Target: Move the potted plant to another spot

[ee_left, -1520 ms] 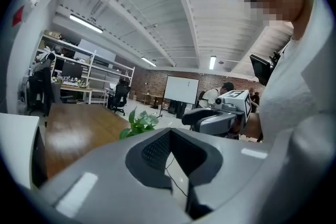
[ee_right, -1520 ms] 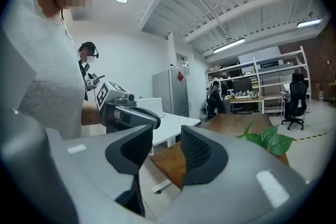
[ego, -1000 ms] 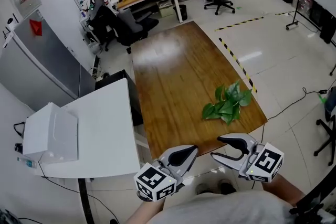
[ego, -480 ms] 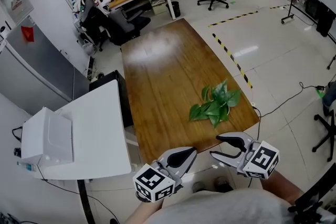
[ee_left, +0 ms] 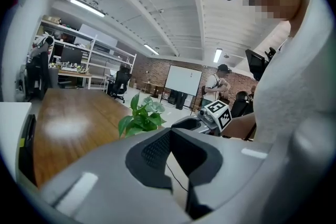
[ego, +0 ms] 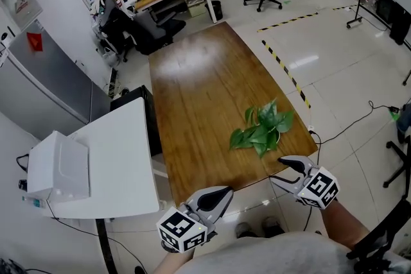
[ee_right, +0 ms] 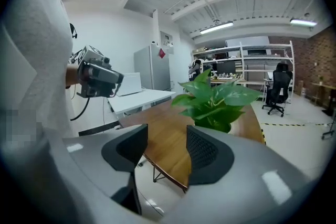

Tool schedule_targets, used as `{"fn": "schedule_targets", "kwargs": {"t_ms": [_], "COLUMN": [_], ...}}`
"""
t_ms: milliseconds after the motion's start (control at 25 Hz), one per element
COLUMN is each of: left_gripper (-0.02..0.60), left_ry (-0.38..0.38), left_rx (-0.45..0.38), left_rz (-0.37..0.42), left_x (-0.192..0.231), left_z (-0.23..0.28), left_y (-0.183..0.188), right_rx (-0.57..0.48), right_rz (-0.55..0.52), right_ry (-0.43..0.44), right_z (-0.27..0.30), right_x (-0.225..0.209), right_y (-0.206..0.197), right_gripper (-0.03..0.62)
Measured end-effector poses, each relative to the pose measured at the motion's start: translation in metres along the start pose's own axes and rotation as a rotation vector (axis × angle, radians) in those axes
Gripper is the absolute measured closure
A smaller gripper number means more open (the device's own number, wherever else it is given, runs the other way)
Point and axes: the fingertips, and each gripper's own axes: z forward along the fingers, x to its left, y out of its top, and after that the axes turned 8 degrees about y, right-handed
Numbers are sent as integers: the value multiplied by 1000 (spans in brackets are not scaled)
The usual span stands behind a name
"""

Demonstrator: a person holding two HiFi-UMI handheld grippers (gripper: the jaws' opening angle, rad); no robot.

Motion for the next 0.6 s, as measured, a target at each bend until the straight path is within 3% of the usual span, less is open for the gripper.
{"fn": "schedule_targets", "kwargs": {"t_ms": [320, 600], "left_gripper": [592, 592], "left_ry": [66, 114], "left_rx": [22, 31], "left_rz": [-19, -31], "left_x": [12, 22], "left_z": [-19, -28], "left_y": [-10, -16], "right_rx": [44, 84], "right_rz": [34, 62], "right_ry": [-42, -78], "right_z": [17, 32], "right_x": [-45, -91], "right_y": [-37, -58], "right_gripper": [338, 260]}}
